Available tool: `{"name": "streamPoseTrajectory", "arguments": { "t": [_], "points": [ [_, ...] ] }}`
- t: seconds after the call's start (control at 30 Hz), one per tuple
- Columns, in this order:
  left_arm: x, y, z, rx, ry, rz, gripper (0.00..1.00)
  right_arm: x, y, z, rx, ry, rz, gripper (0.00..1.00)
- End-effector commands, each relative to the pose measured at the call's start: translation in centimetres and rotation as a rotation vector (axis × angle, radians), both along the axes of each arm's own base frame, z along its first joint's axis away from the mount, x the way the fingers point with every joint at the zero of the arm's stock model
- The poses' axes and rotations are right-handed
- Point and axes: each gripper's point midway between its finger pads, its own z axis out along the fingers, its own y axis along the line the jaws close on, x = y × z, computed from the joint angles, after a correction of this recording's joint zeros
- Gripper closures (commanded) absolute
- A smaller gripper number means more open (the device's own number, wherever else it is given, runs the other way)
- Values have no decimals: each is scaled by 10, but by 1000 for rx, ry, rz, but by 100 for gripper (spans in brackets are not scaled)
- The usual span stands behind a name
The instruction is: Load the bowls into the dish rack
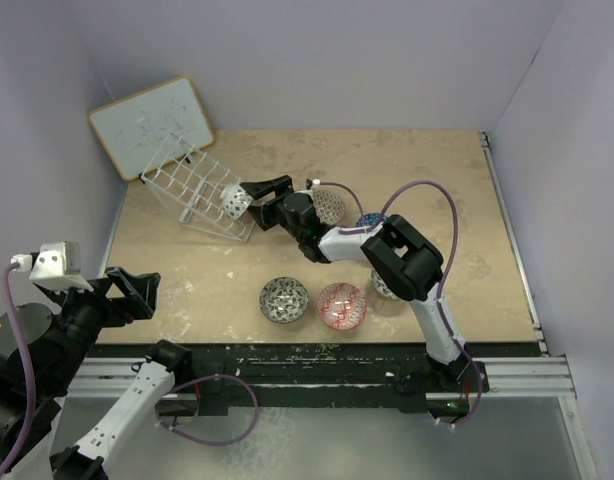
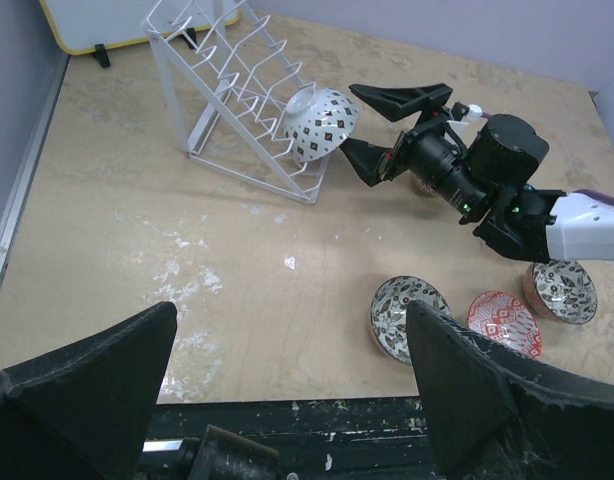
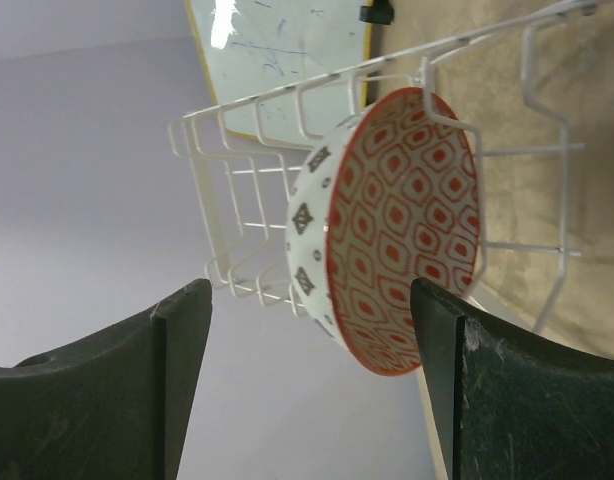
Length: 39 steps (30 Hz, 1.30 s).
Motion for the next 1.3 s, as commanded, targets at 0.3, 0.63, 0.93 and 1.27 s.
{"name": "streamPoseTrajectory", "arguments": {
  "t": [0.3,0.63,0.93,1.27],
  "points": [
    [3,1,7,-3,-22,14,1,-17,-27,22,-167,-75,8,16],
    [11,-1,9,13,-16,10,1,-45,-71,48,-495,-206,36,11],
    [18,-2,8,32,-4,16,1,-65,-128,25,-1027,-231,141,11],
    [25,-9,-2,25,21,-6,1,-34,-164,-3,-1599,-173,253,15]
  ]
}}
